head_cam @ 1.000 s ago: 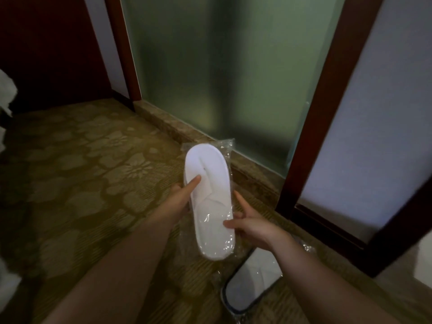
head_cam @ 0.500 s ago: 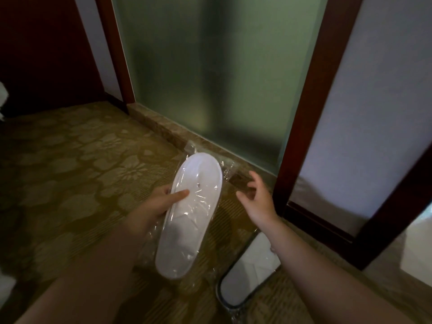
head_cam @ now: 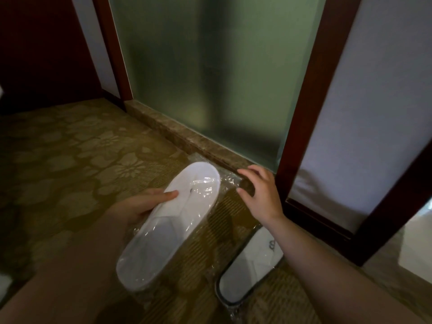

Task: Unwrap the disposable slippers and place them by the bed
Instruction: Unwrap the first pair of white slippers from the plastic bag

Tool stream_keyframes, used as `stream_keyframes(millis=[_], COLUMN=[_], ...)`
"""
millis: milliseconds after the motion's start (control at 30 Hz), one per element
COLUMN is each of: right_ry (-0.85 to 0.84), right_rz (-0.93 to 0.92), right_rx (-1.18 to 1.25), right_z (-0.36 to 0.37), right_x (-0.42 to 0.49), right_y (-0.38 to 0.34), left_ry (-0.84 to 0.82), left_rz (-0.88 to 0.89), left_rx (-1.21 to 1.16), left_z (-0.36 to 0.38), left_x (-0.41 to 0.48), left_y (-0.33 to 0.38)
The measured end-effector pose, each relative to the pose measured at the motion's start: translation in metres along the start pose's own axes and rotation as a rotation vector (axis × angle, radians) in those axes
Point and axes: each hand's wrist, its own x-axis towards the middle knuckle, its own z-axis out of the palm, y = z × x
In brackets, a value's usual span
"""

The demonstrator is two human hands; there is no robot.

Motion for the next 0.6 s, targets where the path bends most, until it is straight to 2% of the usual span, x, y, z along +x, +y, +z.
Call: stream_keyframes(millis=[167,333,467,600], right_ry=[-0.201,-0.171,-0.239,-0.237], right_rz=[-0.108,-0.134,-0.152,-0.196], right_rx=[-0.158,-0.145,-0.237,-0.256], right_z=[0.004,0.004,0.005,0.008], right_x=[-0.008,-0.004,-0.007,-0.009], right_y=[-0.003,-0.004,0.000,-0.001], left_ry=[-0.007,0.050,0.032,0.005], left_rz=[-0.049,-0.112,-0.148,-0.173], left_rx=[0.054,0.089,0.152,0.185], left_z=[-0.001,0.003,-0.006,-0.013], left_x=[-0.002,-0.015,-0.021,-0.021], left_y=[0.000,0.001,-0.004,-0.008])
